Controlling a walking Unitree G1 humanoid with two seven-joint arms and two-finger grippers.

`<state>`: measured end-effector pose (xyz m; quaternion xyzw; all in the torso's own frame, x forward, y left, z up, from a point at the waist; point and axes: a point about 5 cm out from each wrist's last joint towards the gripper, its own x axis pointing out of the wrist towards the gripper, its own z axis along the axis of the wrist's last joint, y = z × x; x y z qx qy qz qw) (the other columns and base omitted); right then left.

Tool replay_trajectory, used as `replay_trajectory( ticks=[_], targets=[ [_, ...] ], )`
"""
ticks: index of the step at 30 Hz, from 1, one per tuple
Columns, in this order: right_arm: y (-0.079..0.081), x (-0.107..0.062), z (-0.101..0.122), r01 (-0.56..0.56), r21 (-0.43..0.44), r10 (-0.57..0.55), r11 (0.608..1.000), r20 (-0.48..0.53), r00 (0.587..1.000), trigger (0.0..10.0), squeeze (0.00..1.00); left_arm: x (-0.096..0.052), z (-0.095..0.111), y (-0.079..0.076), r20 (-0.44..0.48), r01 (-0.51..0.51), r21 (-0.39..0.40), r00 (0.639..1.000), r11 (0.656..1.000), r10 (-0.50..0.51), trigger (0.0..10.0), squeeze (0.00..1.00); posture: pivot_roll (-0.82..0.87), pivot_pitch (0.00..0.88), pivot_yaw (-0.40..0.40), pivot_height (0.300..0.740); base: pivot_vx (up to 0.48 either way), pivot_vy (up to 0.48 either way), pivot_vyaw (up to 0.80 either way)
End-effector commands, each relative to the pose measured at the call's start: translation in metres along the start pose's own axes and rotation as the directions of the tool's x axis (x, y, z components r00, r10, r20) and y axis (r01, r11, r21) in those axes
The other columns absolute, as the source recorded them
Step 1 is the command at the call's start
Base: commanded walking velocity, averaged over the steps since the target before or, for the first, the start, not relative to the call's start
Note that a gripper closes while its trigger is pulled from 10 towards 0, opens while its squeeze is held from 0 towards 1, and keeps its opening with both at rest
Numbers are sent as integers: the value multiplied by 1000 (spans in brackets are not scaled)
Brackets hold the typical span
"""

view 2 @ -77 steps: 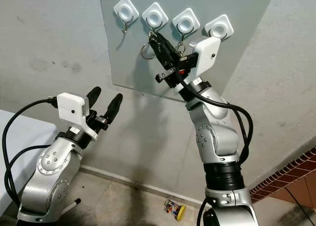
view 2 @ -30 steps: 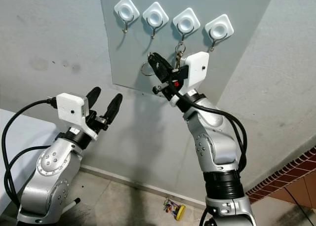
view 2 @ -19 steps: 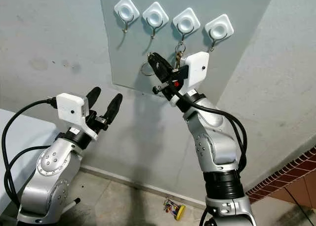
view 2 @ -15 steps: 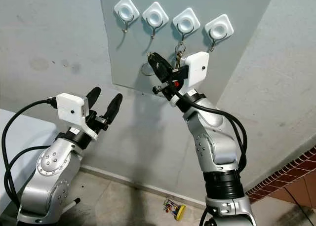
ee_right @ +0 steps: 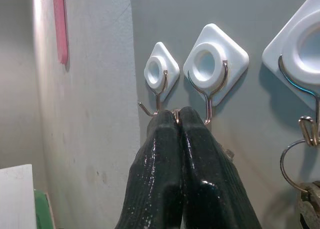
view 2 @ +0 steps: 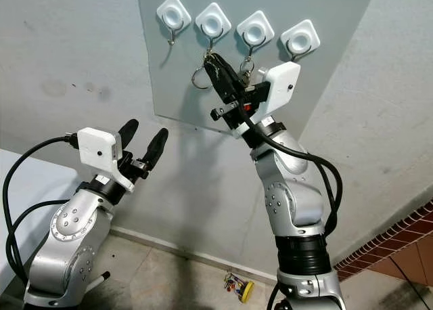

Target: Hang keys on a hook

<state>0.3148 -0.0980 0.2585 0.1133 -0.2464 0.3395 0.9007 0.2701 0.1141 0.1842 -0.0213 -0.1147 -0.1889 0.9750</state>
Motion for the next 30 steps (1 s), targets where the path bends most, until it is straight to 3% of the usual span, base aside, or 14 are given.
replay_trajectory(
  ticks=[1,25,30],
  targets=[
    [-1,0,7,-8,-11,9,1000,29,1000,10000,0,-1,2,-3,6,7,6,1000,1000,-7,10000,0,-50,64,-56,740,0,0,0],
    [3,11,11,53,11,-54,999,59,997,10000,0,0,3,-1,6,0,5,1000,1000,0,10000,0,-50,73,-56,740,0,0,0],
    [2,16,4,71,-7,-71,997,-1,997,10000,0,0,3,0,8,-4,5,1000,1000,4,10000,0,-46,76,-63,740,0,0,0]
  ],
)
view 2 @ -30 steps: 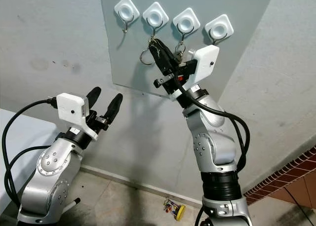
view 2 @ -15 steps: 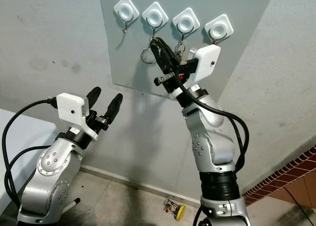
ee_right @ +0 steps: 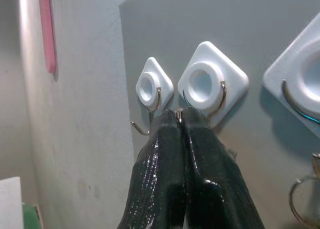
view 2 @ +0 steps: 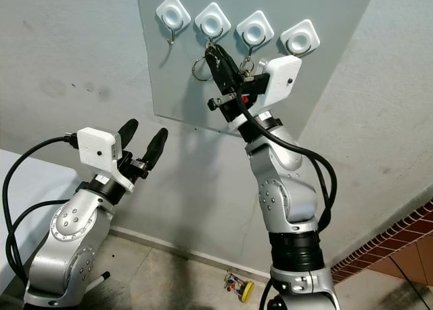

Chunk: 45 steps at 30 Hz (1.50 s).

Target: Hang keys on a hook

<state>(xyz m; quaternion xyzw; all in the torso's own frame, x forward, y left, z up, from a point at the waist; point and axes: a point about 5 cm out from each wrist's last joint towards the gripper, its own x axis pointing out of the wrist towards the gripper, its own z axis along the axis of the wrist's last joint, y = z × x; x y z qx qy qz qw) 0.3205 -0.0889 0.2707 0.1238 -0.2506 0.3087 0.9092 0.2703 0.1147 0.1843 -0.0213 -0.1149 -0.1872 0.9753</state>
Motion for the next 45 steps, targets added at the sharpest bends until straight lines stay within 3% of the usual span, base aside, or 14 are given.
replay_trajectory(
  ticks=[1,12,19,35,41,42,45],
  targets=[
    [-2,1,-1,9,-9,-9,1000,-24,1000,10000,0,0,3,-1,8,-2,5,1000,1000,2,10000,0,-47,76,-63,740,0,0,0],
    [-3,3,-8,26,-40,-30,999,-101,994,10000,0,0,3,-1,9,-4,5,1000,1000,4,10000,0,-47,74,-63,740,0,0,0],
    [-5,-7,-20,4,-134,-30,991,-190,981,10000,0,-1,3,-2,9,-3,4,1000,1000,3,10000,0,-48,72,-62,740,0,0,0],
    [-6,-13,-22,-10,-158,-20,987,-191,981,10000,0,0,3,-3,8,0,-9,1000,1000,1,10000,0,-52,67,-62,740,0,0,0],
    [-3,-16,-20,-35,-102,20,994,-152,988,10000,0,-2,2,-3,5,-5,-9,1000,1000,5,10000,0,-49,74,-63,740,0,0,0],
    [0,-19,-16,-83,-51,77,995,-113,991,10000,0,-2,2,-2,5,-6,-7,1000,1000,6,10000,0,-48,76,-63,740,0,0,0],
    [1,-23,-12,-87,1,87,996,-66,994,10000,0,-2,3,-2,5,-10,-5,1000,1000,10,10000,0,-49,79,-62,740,0,0,0]
  ],
)
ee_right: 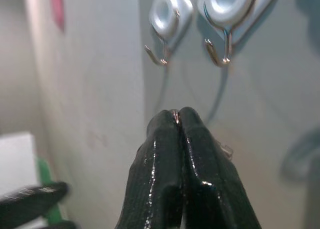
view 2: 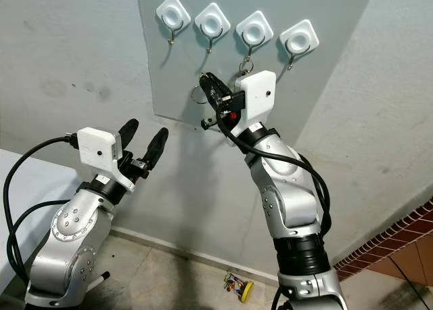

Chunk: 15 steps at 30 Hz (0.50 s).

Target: Hang keys on a hook

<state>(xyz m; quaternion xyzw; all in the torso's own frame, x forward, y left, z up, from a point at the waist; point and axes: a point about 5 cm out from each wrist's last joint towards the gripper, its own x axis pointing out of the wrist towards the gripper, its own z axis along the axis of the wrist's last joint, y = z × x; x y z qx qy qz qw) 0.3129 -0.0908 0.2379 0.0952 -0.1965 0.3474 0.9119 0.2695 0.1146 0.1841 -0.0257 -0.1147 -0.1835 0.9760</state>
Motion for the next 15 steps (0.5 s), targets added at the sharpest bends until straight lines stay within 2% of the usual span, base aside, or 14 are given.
replay_trajectory(
  ticks=[1,7,8,11,15],
  targets=[
    [0,-1,13,-19,-2,19,1000,65,998,10000,0,-2,3,-1,4,-2,3,1000,1000,2,10000,0,-49,79,-62,740,0,0,0],
    [-1,-4,13,-14,55,10,998,82,997,10000,0,-1,2,-2,0,-1,1,1000,1000,1,10000,0,-56,86,-58,740,0,0,0],
    [-2,-5,14,-20,92,11,996,95,995,10000,0,-1,2,-2,0,0,0,1000,1000,0,10000,0,-57,87,-57,740,0,0,0],
    [-2,-6,16,-24,126,10,992,110,994,10000,0,-1,2,-2,0,0,0,1000,1000,0,10000,0,-57,87,-58,740,0,0,0],
    [-2,-6,19,-34,261,-3,965,140,990,10000,0,-1,2,-2,0,0,-2,1000,1000,0,10000,0,-56,89,-57,740,0,0,0]
  ],
)
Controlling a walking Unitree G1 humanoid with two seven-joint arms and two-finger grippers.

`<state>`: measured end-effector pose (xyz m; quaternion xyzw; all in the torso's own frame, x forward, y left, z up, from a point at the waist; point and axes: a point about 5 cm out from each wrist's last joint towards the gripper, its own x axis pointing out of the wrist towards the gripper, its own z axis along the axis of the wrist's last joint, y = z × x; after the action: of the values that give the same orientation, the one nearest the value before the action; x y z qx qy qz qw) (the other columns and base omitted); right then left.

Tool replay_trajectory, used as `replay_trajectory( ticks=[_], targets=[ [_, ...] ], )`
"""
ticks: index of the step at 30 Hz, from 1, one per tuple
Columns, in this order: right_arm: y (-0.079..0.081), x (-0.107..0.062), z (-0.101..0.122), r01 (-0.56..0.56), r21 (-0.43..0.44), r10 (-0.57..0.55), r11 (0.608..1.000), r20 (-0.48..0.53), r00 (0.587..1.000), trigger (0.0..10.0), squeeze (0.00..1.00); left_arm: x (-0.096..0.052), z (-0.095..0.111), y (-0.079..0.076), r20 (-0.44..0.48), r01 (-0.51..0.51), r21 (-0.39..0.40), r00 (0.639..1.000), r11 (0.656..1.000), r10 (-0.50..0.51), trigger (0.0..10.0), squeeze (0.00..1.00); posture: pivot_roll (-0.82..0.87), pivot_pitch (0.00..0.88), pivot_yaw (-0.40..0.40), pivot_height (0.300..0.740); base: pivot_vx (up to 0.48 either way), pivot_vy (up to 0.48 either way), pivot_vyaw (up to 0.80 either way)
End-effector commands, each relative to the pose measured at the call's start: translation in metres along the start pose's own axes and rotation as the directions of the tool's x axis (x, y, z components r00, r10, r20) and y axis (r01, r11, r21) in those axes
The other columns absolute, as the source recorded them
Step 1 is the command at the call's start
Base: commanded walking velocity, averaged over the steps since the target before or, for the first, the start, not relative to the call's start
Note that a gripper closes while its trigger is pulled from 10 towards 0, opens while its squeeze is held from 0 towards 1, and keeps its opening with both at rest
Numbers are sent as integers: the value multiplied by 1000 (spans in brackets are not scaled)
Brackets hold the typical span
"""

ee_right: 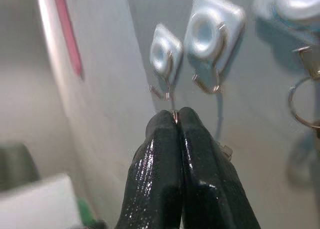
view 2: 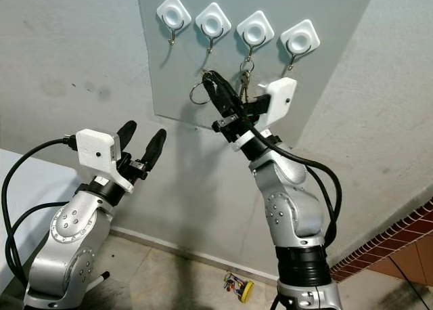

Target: Hang keys on a hook

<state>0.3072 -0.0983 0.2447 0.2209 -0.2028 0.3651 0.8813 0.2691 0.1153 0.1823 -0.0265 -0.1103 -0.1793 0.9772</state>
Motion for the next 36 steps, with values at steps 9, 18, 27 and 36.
replay_trajectory(
  ticks=[9,18,27,36],
  targets=[
    [4,0,11,-30,98,27,995,36,999,10000,0,-1,4,-3,7,7,-1,1000,1000,-7,10000,0,-55,92,-61,740,0,0,0],
    [4,0,17,-40,272,21,962,74,997,10000,0,0,3,-2,5,5,-6,1000,1000,-5,10000,0,-55,93,-61,740,0,0,0],
    [5,0,24,-62,411,13,909,120,993,10000,0,0,3,-2,5,5,-8,1000,1000,-5,10000,0,-54,90,-61,740,0,0,0],
    [4,-3,24,-28,278,5,960,83,997,10000,0,0,3,-3,7,8,-5,1000,1000,-8,10000,0,-53,83,-62,740,0,0,0]
  ],
)
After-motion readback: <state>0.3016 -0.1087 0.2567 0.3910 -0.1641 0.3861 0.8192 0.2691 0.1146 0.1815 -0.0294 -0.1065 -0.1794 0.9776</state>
